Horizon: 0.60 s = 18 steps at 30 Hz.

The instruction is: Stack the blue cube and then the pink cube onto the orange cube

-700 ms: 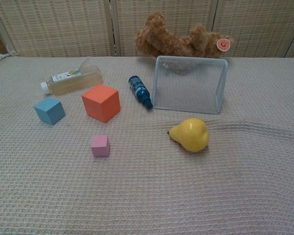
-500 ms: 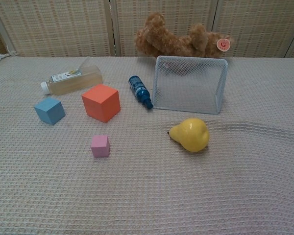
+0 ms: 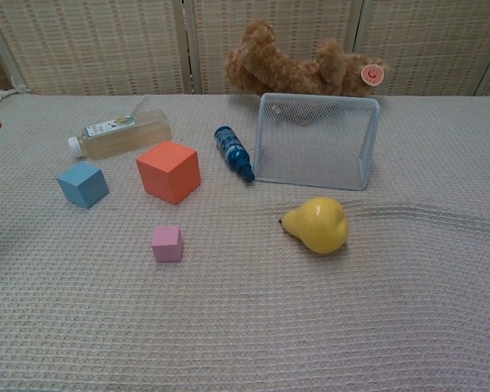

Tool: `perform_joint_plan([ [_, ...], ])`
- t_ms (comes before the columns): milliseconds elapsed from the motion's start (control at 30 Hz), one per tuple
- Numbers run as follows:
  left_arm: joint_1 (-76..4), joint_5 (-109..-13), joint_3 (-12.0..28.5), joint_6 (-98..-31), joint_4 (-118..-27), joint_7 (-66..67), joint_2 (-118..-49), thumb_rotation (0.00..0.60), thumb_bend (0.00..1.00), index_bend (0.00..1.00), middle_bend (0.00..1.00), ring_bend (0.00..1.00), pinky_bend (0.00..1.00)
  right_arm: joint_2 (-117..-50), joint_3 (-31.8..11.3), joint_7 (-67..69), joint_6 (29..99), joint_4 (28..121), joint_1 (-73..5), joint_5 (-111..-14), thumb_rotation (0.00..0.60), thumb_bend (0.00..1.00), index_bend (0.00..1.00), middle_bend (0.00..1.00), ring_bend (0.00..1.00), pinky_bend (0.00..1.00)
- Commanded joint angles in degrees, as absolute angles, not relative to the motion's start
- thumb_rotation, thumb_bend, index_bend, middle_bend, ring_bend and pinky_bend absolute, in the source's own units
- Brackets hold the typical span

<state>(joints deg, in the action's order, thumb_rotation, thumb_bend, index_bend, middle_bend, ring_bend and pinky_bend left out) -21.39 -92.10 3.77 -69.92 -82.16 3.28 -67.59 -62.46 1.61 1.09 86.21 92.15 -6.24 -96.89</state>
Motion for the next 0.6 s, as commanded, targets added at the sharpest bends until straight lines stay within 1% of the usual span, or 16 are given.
perform_joint_plan([
  [33, -26.2, -92.3, 5.2, -65.5, -76.3, 4.9, -71.3, 0.600, 0.35, 0.19, 0.81, 0.81, 0.93, -62.5, 1.4, 0.6, 86.0, 92.3, -6.2, -96.3, 0.600, 0.08, 0.00, 0.00, 0.00, 0.00],
  [167, -29.3, -91.6, 5.2, -61.3, -73.6, 6.3, -73.4, 0.600, 0.35, 0.17, 0.81, 0.86, 0.94, -62.6, 1.1, 0.1, 86.1, 92.4, -6.0, -95.7, 0.600, 0.08, 0.00, 0.00, 0.00, 0.00],
  [267, -31.2, -90.6, 5.2, -58.5, -71.5, 7.9, -75.1, 0.600, 0.35, 0.16, 0.81, 0.87, 0.95, -62.6, 1.0, 0.0, 86.5, 92.5, -5.7, -95.7, 0.600, 0.08, 0.00, 0.00, 0.00, 0.00],
  [500, -33.9, -90.4, 5.2, -57.4, -66.8, 8.6, -79.1, 0.600, 0.35, 0.15, 0.79, 0.87, 0.95, -62.3, 1.0, -0.1, 87.1, 92.8, -5.4, -95.9, 0.600, 0.08, 0.00, 0.00, 0.00, 0.00],
  [600, -35.1, -90.0, 5.1, -56.4, -65.1, 9.0, -80.5, 0.600, 0.35, 0.12, 0.78, 0.86, 0.95, -62.4, 1.1, -0.2, 86.9, 92.7, -5.4, -96.0, 0.600, 0.08, 0.00, 0.00, 0.00, 0.00],
])
